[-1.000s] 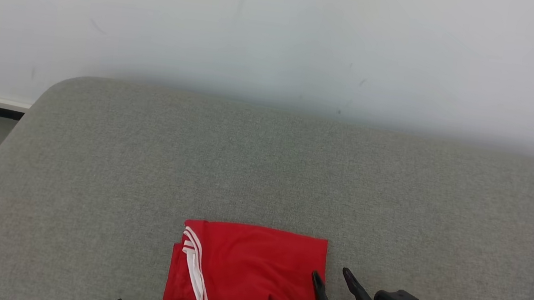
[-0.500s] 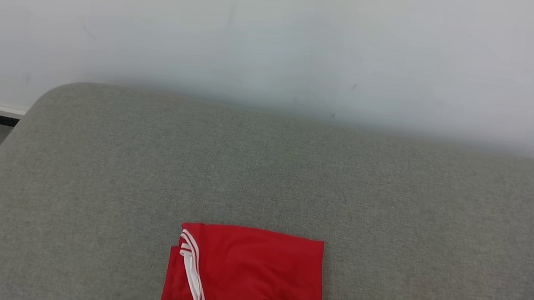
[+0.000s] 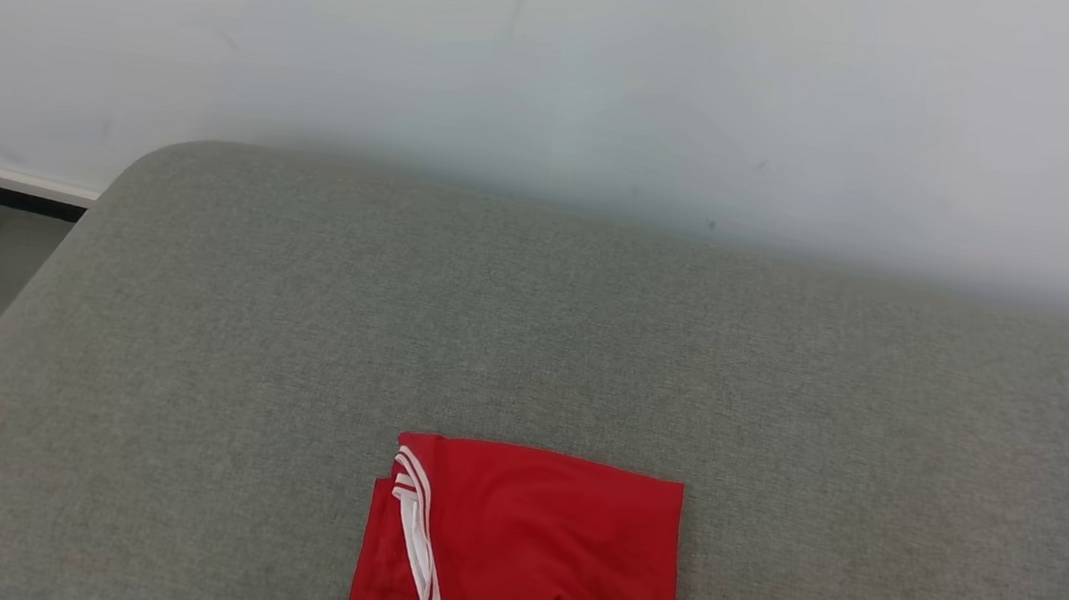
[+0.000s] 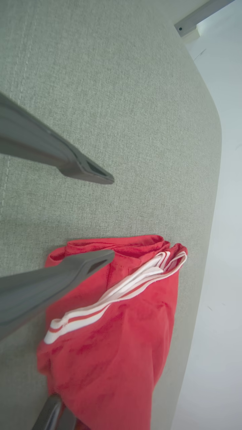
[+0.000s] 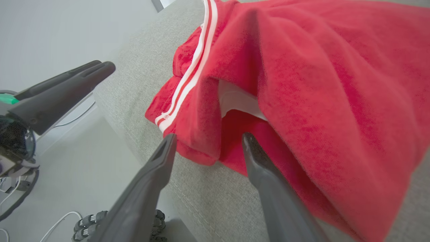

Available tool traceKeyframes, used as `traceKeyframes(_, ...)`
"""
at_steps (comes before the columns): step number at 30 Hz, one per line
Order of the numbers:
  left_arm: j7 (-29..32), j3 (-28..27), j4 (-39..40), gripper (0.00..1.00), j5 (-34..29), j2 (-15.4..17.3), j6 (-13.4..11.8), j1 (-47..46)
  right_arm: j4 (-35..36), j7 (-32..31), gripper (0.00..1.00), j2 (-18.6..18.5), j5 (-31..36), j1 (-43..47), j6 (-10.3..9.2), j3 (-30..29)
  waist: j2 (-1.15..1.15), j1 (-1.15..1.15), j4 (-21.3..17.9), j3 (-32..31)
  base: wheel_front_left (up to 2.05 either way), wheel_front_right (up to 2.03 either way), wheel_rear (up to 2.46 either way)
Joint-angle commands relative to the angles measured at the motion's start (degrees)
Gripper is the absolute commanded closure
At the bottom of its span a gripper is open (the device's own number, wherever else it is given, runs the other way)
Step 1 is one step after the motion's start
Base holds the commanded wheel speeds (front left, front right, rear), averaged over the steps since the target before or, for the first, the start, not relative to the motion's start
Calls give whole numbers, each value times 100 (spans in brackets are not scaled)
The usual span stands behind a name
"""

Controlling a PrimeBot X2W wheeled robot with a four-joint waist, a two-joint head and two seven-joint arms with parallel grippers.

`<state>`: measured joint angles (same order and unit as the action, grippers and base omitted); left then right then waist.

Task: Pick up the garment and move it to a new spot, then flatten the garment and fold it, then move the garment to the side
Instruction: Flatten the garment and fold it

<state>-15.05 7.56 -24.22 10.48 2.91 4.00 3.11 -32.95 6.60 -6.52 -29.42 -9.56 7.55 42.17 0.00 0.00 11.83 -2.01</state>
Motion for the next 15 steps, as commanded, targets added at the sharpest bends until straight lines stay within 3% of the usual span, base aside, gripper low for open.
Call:
traceKeyframes(1, -16, 20, 11, 0, 22, -3, -20, -33, -53, 7, 0, 63, 14, -53, -15, -6, 0, 0, 70, 46, 0, 0, 0)
traceKeyframes(7, -16, 61, -4, 0, 68, -3, -27, -49, -447, -40, 0, 208, 132, -314, -15, 1, 0, 0, 252, 155, 0, 0, 0)
traceKeyframes(8, -16, 60, -6, 0, 71, -3, -34, -57, -484, -37, 30, 227, 130, -351, -15, 16, 0, 0, 274, 174, 0, 0, 0)
traceKeyframes(9, -16, 54, -6, 0, 72, -3, -38, -67, -522, -33, 80, 247, 127, -388, -15, 50, 0, 0, 298, 189, 0, 0, 0)
traceKeyframes(10, -16, 55, -10, 0, 74, -3, -39, -72, -557, -22, 100, 265, 118, -429, -15, 76, 0, 0, 317, 202, 0, 0, 0)
traceKeyframes(15, -16, 45, -24, 0, 59, -3, -35, -95, -502, 49, 100, 332, -95, -645, -15, 292, 0, 0, 377, 235, 0, 0, 0)
